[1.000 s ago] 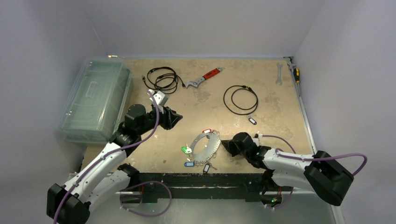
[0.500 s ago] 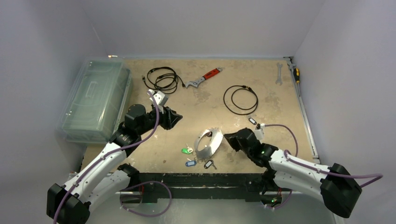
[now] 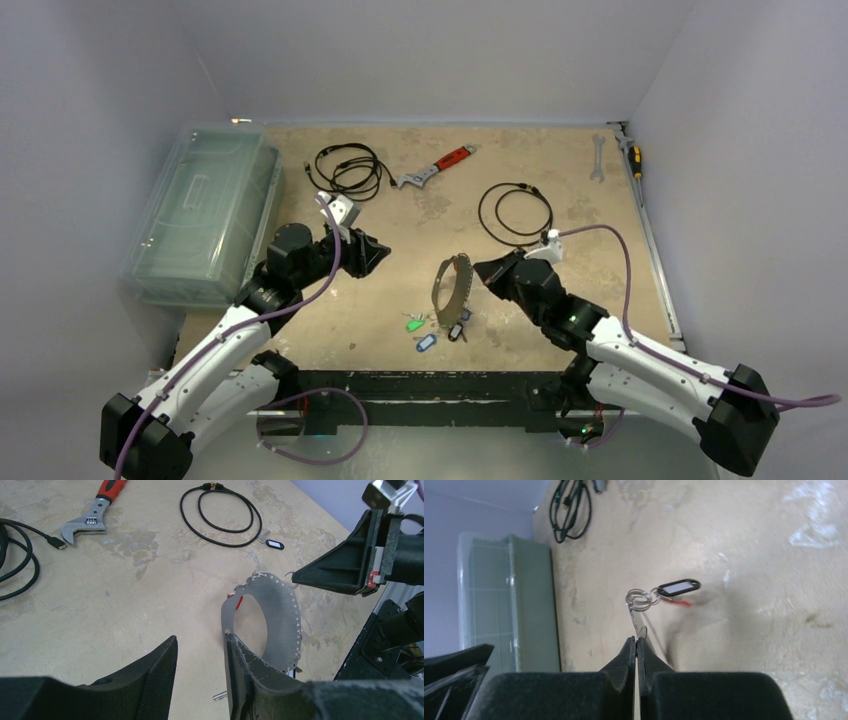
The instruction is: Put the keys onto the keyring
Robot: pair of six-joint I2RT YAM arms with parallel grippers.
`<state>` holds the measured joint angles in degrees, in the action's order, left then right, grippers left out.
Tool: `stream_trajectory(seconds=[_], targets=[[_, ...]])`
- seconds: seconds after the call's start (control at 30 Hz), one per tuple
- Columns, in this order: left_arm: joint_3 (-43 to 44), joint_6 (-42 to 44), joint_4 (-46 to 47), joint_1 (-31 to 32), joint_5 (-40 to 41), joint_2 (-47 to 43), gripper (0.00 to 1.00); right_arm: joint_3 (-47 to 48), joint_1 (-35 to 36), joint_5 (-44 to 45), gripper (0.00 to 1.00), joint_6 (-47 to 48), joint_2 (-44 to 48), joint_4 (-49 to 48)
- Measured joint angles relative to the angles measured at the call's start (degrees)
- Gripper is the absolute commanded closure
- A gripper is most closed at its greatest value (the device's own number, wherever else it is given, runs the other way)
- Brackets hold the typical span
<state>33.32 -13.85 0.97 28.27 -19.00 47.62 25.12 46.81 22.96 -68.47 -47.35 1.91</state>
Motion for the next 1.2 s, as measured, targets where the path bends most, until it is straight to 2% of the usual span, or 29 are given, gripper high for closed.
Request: stream_trajectory(seconds=[0.13, 0.27, 0.57, 0.67, 0.9, 1.2], targets=[[0.0, 0.0, 0.0, 0.0, 0.0, 0.0, 0.62, 2.4, -0.1, -3.7, 1.00, 10.3, -0.2, -3.4], [0.0, 0.0, 0.0, 0.0, 0.0, 0.0, 0.62, 8.1, -0.1, -9.0, 1.00, 20.5, -4.2, -3.6], [0.0, 0.0, 0.0, 0.0, -0.3, -0.8, 0.61, 14.2, -0.1, -21.6, 1.00, 36.7, -8.3, -4.1], [0.0, 0.0, 0.0, 0.0, -0.9, -1.2, 0.54, 17.8, -0.1, -25.7, 1.00, 42.0, -11.0, -2.2], [0.0, 0.4, 1.6, 0.0, -5.7, -3.6, 0.28, 25.9, -0.1, -32.1, 1.00, 50.8, -15.6, 6.2], [-0.2, 4.6, 6.3, 0.1, -14.4, -6.6, 0.21, 31.5, -0.1, -40.8, 1.00, 57.0, -17.5, 14.1]])
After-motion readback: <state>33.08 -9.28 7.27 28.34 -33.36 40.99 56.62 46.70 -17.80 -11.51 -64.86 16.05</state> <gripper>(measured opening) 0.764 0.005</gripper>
